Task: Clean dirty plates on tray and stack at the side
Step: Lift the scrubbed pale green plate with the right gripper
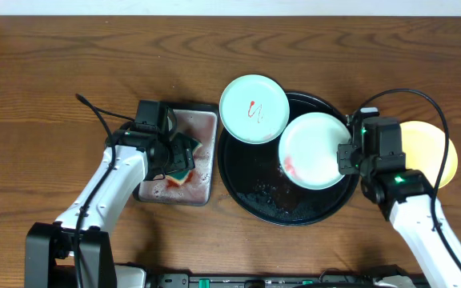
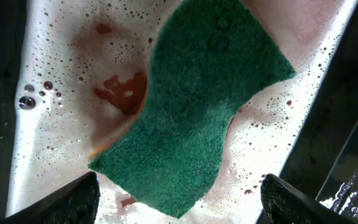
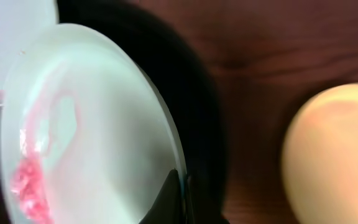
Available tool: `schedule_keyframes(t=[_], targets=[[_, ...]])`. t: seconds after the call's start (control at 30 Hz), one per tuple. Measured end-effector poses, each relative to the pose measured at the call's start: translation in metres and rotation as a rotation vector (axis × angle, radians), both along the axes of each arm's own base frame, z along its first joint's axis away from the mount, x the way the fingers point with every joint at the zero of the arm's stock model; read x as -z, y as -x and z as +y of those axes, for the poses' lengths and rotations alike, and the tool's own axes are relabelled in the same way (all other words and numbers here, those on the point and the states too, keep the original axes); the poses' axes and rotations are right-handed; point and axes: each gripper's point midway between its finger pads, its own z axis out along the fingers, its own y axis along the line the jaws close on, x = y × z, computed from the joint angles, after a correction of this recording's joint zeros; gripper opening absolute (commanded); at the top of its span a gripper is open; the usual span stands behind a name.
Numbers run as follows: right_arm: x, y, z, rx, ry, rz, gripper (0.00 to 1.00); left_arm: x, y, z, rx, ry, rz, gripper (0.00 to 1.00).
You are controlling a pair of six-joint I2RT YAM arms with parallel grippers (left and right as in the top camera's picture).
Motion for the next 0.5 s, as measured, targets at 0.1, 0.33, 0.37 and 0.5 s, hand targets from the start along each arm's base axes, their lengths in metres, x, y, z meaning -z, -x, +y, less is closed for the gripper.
schedule_keyframes(t=[0.1,0.33,0.37,0.5], targets=[[-0.012,0.000,0.001,-0.006,0.085,-0.050,0.01,0.000,0.000,0.000,0.000,0.000,-0.002,0.83],[-0.036,0.000,0.017,-0.036,0.313,-0.164,0.01,0.000,-0.002,0.000,0.000,0.001,-0.008,0.83],[-0.041,0.000,0.021,-0.048,0.346,-0.184,0.01,0.000,-0.002,0.000,0.000,0.002,-0.009,0.83],[-0.060,0.001,0.040,-0.110,0.478,-0.269,0.01,-0.001,-0.004,-0.001,0.000,0.002,-0.015,0.83]])
